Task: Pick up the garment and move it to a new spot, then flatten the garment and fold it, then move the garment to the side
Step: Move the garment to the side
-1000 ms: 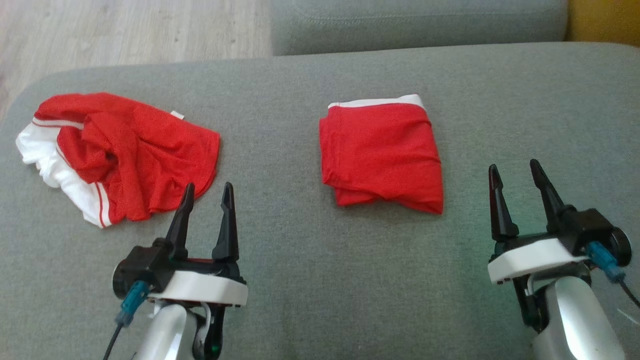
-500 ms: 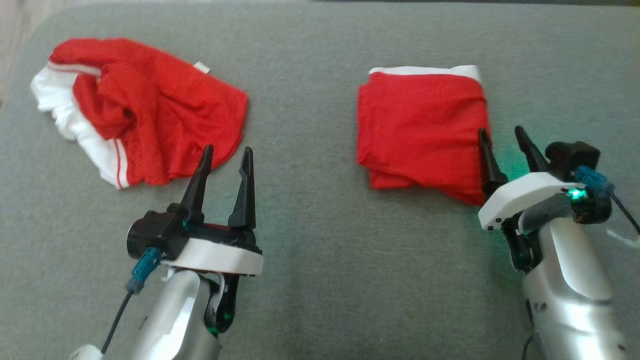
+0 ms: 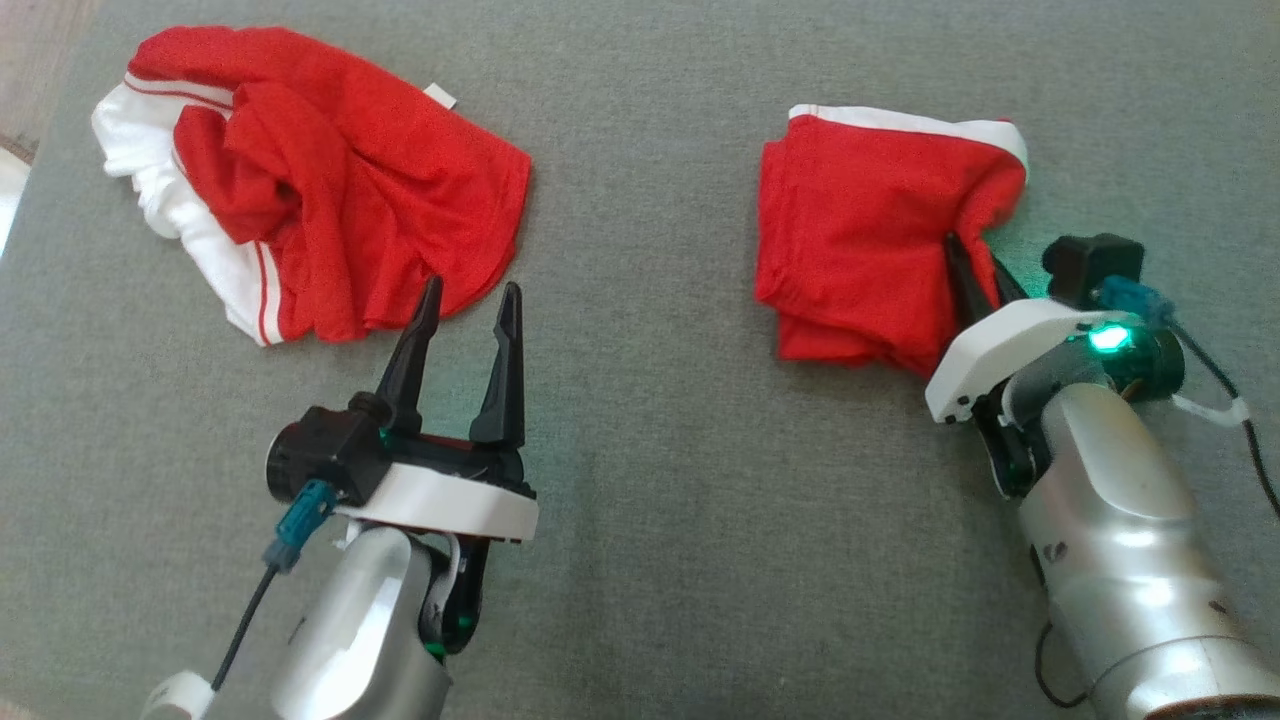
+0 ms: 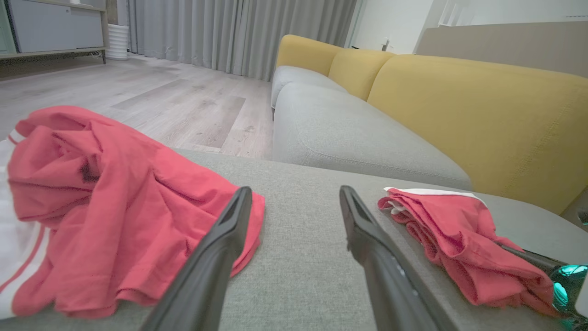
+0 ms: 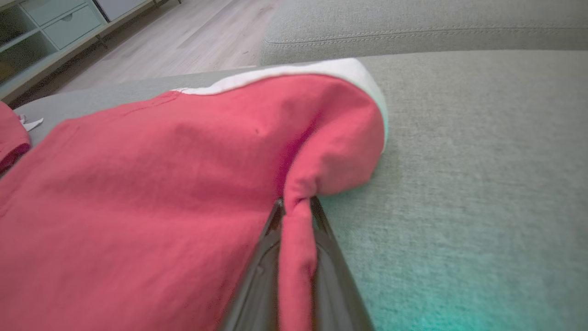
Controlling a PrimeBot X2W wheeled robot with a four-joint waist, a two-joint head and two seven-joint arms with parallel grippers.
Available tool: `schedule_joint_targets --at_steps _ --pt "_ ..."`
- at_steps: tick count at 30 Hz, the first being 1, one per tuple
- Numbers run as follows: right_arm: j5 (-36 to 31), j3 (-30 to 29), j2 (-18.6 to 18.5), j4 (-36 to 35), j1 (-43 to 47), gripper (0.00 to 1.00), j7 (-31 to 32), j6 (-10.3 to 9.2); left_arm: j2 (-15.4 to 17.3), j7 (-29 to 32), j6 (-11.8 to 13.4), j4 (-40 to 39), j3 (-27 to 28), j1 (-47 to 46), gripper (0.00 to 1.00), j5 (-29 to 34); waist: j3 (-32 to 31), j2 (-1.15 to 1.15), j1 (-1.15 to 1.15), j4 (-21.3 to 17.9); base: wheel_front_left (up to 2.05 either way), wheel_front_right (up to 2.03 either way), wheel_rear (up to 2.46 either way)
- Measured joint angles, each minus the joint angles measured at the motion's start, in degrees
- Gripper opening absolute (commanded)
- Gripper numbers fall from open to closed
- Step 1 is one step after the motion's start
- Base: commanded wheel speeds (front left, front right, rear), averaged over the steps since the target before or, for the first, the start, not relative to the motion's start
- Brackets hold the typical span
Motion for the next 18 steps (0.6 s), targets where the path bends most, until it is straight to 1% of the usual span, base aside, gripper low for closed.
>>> schedule_joint_targets --at_steps 5,9,11,14,18 --pt "-4.6 1.3 0.1 2.3 -0.8 0.0 -2.7 0.0 0.0 0.0 0.0 0.0 -0.5 0.0 1.0 0.0 -0.9 0.0 0.0 -1.4 0.0 0.0 0.0" --pt "-11.1 1.1 0.2 2.8 -1.1 0.0 -3.1 0.0 0.0 0.0 0.0 0.0 -1.0 0.0 1.0 0.1 -1.9 0.0 0.0 -2.9 0.0 0.0 0.0" --pt "-13.3 1.5 -0.1 2.6 -1.1 0.0 -3.0 0.0 0.0 0.0 0.0 -0.2 -1.6 -0.2 1.0 0.1 -2.4 0.0 -0.01 -3.8 0.0 0.0 0.0" --pt "-14.8 4.1 -2.3 2.0 -1.4 0.0 -2.1 0.0 0.0 0.0 0.0 -0.4 -2.9 -0.6 1.0 -0.5 -3.1 0.0 -0.01 -5.1 0.0 0.0 0.0" --pt "-13.8 9.5 -7.5 1.5 -2.1 0.0 -0.2 0.0 0.0 0.0 0.9 -1.2 -4.9 -1.3 1.0 -1.7 -3.9 0.0 -0.01 -7.0 0.0 0.0 0.0"
